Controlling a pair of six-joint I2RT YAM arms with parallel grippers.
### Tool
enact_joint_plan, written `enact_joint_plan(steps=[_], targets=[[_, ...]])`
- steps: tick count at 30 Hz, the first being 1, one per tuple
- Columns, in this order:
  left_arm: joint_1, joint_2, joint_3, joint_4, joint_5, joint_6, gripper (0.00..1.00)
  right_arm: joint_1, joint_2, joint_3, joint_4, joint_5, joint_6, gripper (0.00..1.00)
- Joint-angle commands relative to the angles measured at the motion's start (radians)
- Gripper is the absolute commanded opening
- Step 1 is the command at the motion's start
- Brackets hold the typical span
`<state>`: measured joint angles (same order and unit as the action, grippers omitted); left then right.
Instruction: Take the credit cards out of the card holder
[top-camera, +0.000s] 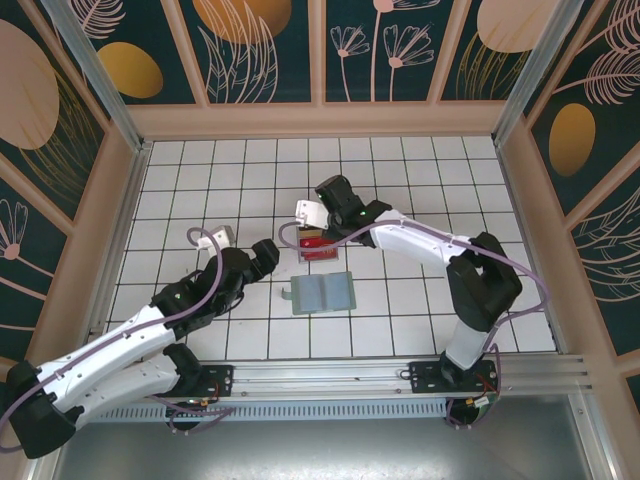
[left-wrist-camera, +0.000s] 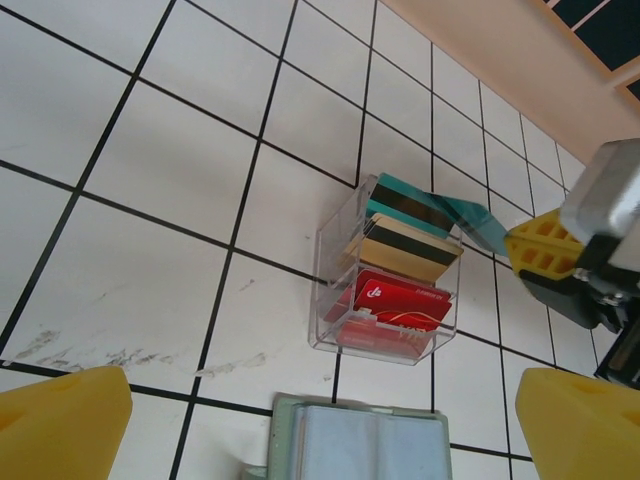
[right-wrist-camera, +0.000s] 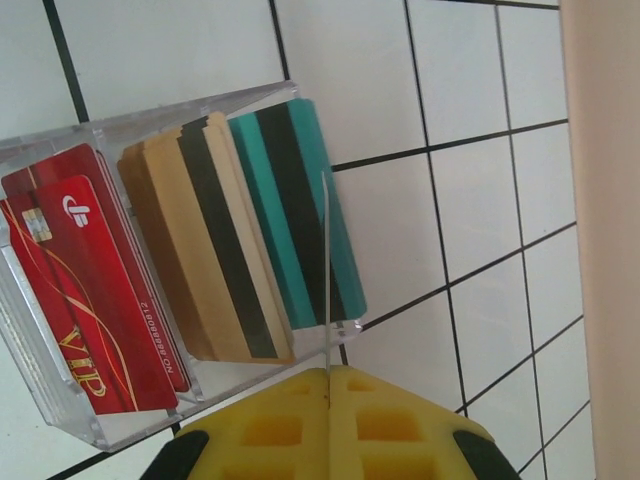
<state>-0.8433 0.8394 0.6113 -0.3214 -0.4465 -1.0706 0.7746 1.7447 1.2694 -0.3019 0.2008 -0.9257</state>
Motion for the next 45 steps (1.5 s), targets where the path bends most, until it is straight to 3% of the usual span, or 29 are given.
enact_joint_plan(steps=[1,21,26,38,45], targets=[[0.006,-0.034,-0.021,-0.041,-0.016,-0.024,0.99,0.022,0.024,0.035,0.01,0.017,-0.045,0.0],[0.005,-0.096,-0.048,-0.056,-0.014,-0.051,0.99,0.045,0.103,0.057,0.055,0.036,-0.027,0.0],[0.006,-0.105,-0.045,-0.056,-0.008,-0.053,0.98,0.035,0.113,0.067,0.094,0.075,-0.005,0.3],[0.004,-0.094,-0.041,-0.045,0.005,-0.044,0.99,-0.004,0.138,0.11,0.182,0.18,0.076,0.36],[0.005,-0.05,-0.028,-0.017,0.045,-0.021,0.98,-0.028,0.061,0.122,0.137,0.143,0.403,0.39]])
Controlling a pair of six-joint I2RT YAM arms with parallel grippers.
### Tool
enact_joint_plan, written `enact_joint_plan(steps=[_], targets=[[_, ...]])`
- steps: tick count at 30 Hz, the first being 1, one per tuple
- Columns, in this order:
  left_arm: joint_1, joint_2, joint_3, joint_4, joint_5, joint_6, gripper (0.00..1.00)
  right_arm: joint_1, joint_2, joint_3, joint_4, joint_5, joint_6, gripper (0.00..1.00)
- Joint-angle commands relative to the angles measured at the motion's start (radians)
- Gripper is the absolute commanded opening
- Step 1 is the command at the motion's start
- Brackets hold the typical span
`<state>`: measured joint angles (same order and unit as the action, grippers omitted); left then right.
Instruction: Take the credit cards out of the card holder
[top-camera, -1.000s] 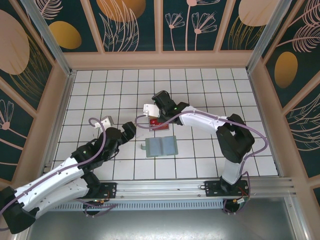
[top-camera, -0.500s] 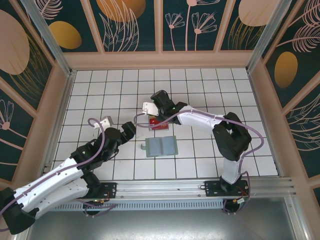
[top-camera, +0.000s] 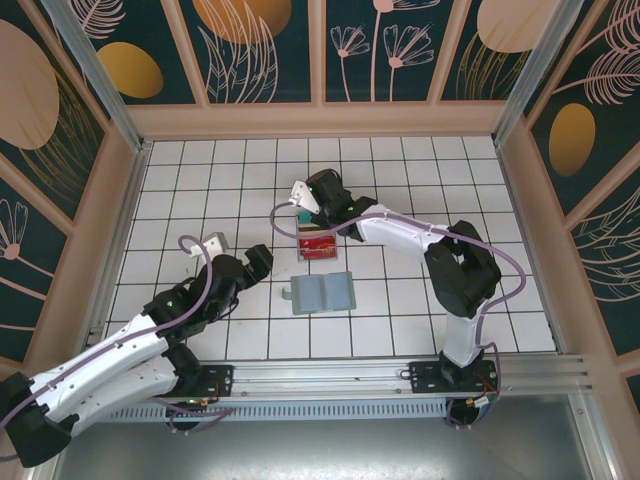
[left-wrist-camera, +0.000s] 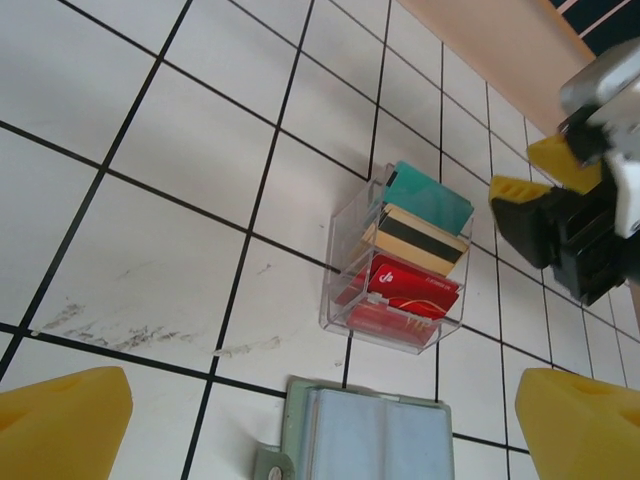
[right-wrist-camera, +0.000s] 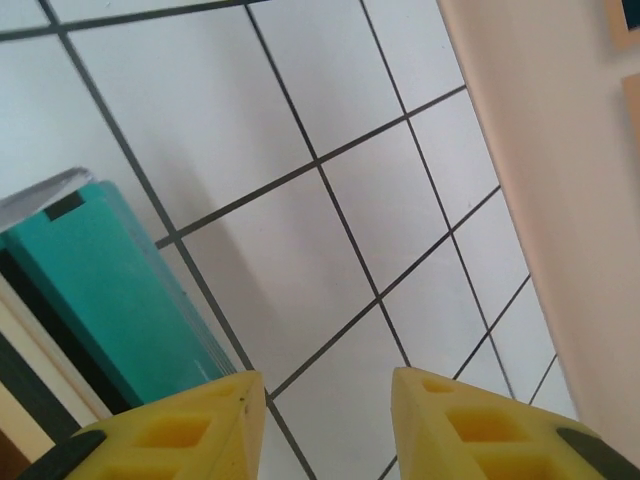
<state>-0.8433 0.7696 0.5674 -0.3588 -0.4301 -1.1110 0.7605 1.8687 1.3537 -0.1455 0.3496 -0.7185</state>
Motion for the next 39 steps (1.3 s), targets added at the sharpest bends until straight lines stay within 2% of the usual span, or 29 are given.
enact_joint_plan(steps=[1,4,10,14,18,23,28,39], targets=[[0.005,0.031,0.017,0.033,0.044,0.024,0.97,-0.016,-0.078,0.034,-0.035,-0.016,0.253,0.39],[0.005,0.08,0.022,0.085,0.112,0.037,0.92,-0.019,-0.147,-0.005,-0.082,-0.088,0.443,0.38],[0.006,0.197,0.018,0.195,0.267,0.023,0.86,-0.018,-0.334,-0.2,-0.099,-0.227,0.782,0.37],[0.005,0.263,-0.016,0.297,0.373,0.001,0.72,-0.018,-0.443,-0.362,-0.104,-0.301,0.975,0.38],[0.002,0.319,-0.041,0.352,0.434,-0.018,0.68,-0.019,-0.511,-0.531,-0.068,-0.38,1.117,0.43],[-0.032,0.391,-0.049,0.389,0.463,-0.015,0.63,-0.019,-0.549,-0.688,0.008,-0.481,1.285,0.42],[-0.065,0.463,-0.038,0.409,0.468,-0.016,0.62,-0.013,-0.55,-0.786,0.067,-0.505,1.377,0.42],[-0.082,0.565,-0.024,0.438,0.487,-0.004,0.59,0.008,-0.482,-0.815,0.116,-0.522,1.398,0.37]])
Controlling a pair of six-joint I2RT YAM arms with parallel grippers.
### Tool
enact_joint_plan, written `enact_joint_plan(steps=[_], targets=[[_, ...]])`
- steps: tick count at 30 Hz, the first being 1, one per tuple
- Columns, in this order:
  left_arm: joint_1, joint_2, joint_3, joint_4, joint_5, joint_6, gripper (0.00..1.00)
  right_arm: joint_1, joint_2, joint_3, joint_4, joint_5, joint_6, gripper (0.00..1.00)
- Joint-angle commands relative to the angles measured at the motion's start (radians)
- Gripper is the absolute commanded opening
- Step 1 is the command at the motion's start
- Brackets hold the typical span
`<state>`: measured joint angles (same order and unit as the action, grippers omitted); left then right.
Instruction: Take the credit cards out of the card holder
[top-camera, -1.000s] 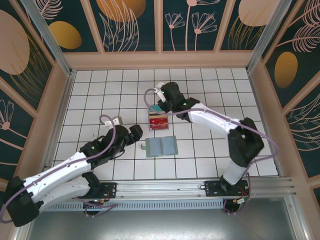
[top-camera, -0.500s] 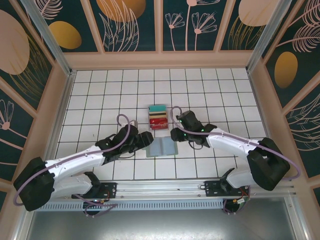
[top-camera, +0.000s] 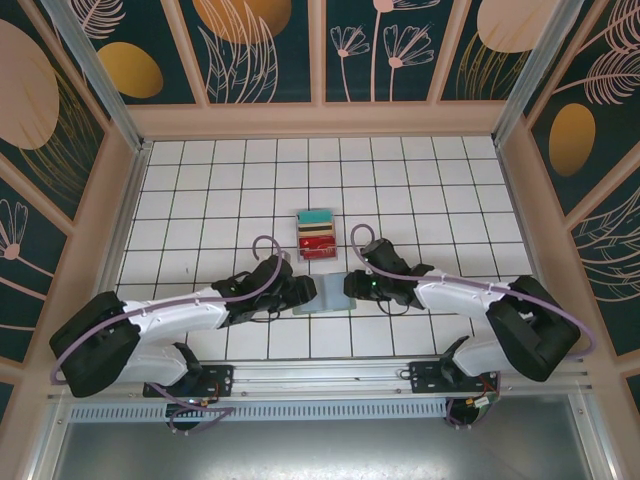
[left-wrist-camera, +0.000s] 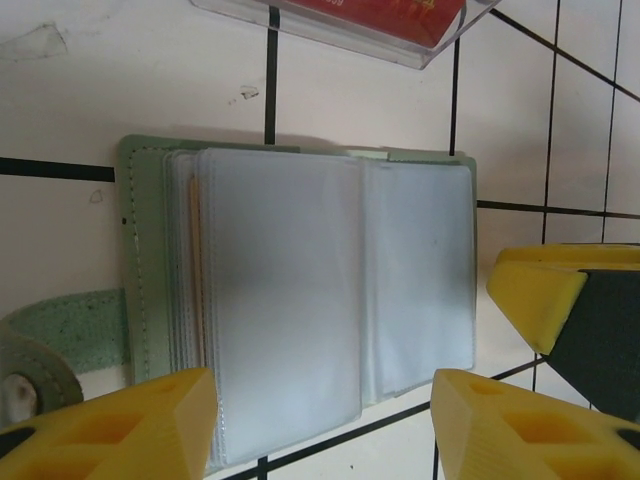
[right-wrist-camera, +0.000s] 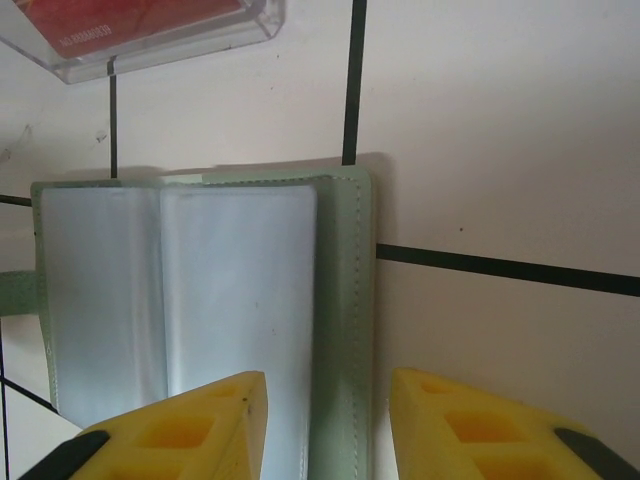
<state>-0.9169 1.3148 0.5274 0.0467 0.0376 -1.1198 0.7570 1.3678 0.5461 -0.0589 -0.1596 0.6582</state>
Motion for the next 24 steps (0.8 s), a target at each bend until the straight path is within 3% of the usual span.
enact_joint_plan(steps=[1,24], targets=[[-0.011,0.026,0.017,0.034,0.018,0.004,0.58,0.013,0.026,-0.008,0.029,-0.01,0.023,0.37],[-0.019,0.121,0.033,0.1,0.071,0.017,0.56,0.052,0.073,-0.001,0.039,0.003,0.039,0.33]])
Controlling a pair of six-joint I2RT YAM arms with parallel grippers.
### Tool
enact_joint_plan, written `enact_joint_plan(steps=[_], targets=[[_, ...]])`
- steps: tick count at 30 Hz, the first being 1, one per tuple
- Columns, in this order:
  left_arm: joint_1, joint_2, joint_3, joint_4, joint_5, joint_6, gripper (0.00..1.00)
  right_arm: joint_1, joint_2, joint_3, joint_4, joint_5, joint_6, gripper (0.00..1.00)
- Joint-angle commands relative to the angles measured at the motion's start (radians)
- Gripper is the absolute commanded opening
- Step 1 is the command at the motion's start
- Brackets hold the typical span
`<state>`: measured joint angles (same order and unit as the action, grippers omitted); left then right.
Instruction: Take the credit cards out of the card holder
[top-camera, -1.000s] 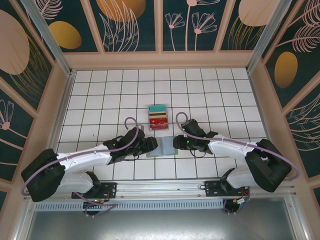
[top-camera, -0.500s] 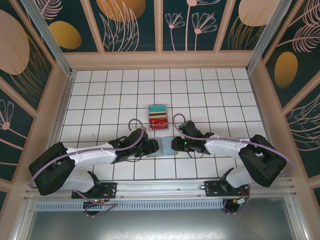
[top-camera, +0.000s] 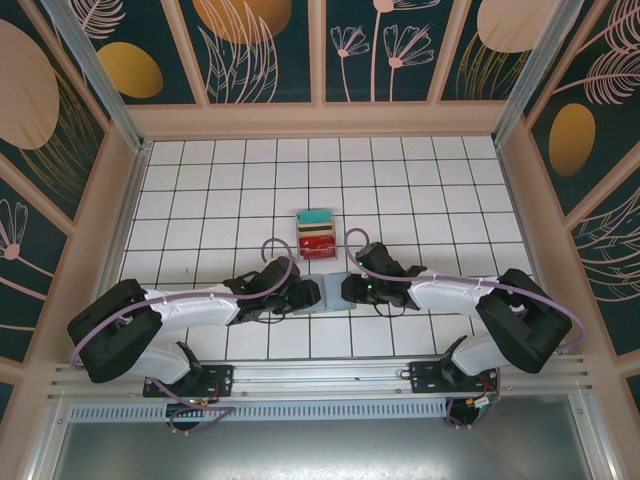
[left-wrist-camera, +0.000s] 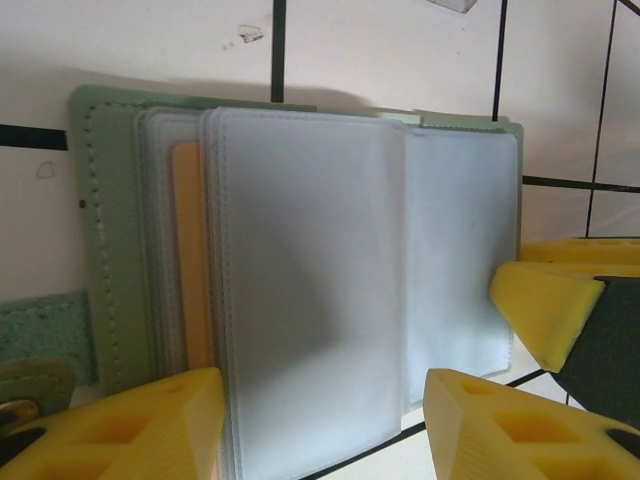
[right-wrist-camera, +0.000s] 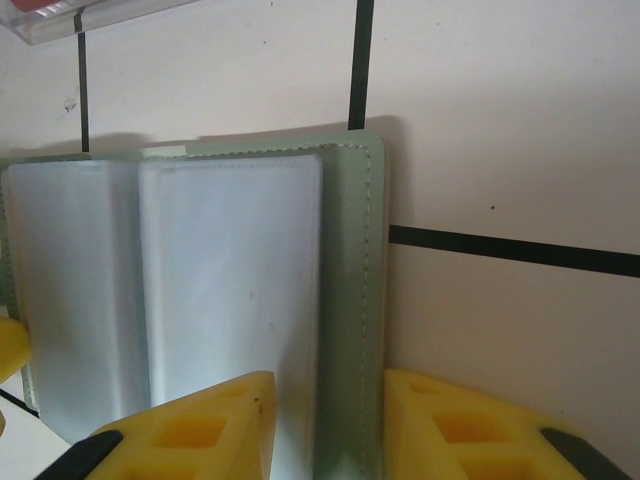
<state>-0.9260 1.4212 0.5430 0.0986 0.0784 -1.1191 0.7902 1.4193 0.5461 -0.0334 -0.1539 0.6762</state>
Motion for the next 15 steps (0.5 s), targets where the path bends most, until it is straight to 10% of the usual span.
enact_joint_plan(steps=[1,15], targets=[[-0.011,0.016,0.017,0.059,0.04,0.015,0.56,0.021,0.017,-0.003,0.016,0.0,0.023,0.33],[-0.016,0.036,0.058,0.153,0.094,0.039,0.54,0.031,0.016,0.005,0.004,0.019,0.029,0.34]])
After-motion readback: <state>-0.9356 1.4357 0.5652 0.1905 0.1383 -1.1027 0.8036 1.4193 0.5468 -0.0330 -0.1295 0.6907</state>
